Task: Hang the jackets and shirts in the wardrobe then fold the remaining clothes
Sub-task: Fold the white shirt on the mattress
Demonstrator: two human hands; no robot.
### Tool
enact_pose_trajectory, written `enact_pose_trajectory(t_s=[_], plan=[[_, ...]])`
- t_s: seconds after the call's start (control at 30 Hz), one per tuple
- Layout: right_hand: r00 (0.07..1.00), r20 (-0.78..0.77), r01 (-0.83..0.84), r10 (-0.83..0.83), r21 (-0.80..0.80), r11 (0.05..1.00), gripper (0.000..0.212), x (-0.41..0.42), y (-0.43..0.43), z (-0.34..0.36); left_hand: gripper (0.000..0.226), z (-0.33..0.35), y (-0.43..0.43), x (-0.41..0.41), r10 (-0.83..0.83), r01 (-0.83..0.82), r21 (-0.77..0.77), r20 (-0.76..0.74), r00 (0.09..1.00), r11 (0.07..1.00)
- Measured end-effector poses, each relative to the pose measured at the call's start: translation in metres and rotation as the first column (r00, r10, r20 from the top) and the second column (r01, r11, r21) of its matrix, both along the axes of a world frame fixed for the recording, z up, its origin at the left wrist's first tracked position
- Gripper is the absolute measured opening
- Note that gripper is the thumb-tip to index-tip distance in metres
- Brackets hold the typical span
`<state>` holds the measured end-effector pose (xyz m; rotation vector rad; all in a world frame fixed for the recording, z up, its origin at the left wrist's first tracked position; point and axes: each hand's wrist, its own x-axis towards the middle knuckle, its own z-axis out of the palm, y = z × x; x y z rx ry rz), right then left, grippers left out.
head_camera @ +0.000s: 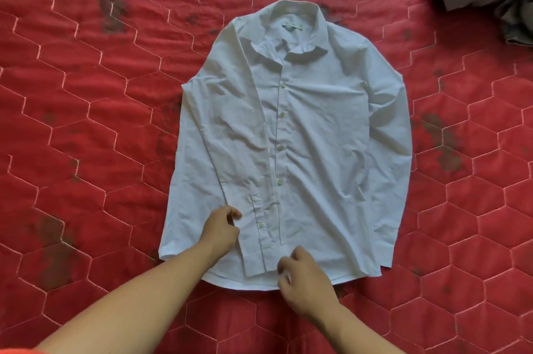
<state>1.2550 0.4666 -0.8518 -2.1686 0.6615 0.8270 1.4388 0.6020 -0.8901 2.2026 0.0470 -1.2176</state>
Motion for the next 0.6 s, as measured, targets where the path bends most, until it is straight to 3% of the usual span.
enact_pose_trajectory(t_s=[0.1, 0.17, 0.3, 0.4, 0.47, 0.53, 0.6], plan=[[0.898, 0.009, 0.438, -0.441, 0.091, 0.894, 0.030, 0.021, 0.001, -0.003, 0.035, -0.002, 0.005, 0.003, -0.037, 0.037, -0.006, 0.008, 0.999, 0.999], [0.832, -0.094, 0.554, -0.546, 0.160, 0.817, 0.033, 0.038, 0.002, -0.008, 0.034, -0.001, 0.009, 0.007, -0.047, 0.047, -0.010, 0.010, 0.999, 0.999], [0.899, -0.204, 0.416, -0.387, 0.119, 0.902, 0.003, 0.055, 0.010, -0.019, 0.031, 0.000, 0.024, 0.016, -0.167, 0.166, 0.030, 0.063, 0.984, 0.986], [0.895, -0.287, 0.393, -0.343, 0.140, 0.909, 0.011, 0.053, 0.015, -0.025, 0.032, 0.001, 0.031, 0.020, -0.266, 0.258, 0.080, 0.105, 0.958, 0.963], [0.918, -0.293, 0.295, -0.267, 0.058, 0.954, 0.022, 0.048, 0.012, -0.024, 0.030, 0.004, 0.027, 0.019, -0.331, 0.313, 0.137, 0.148, 0.932, 0.940], [0.931, -0.219, 0.281, -0.293, -0.085, 0.956, 0.032, 0.042, -0.002, -0.017, 0.028, 0.009, 0.014, 0.017, -0.417, 0.368, 0.216, 0.264, 0.869, 0.904], [0.913, -0.062, 0.385, -0.403, -0.195, 0.902, 0.030, 0.038, -0.030, -0.010, 0.028, 0.014, -0.008, 0.014, -0.479, 0.420, 0.231, 0.370, 0.796, 0.877]])
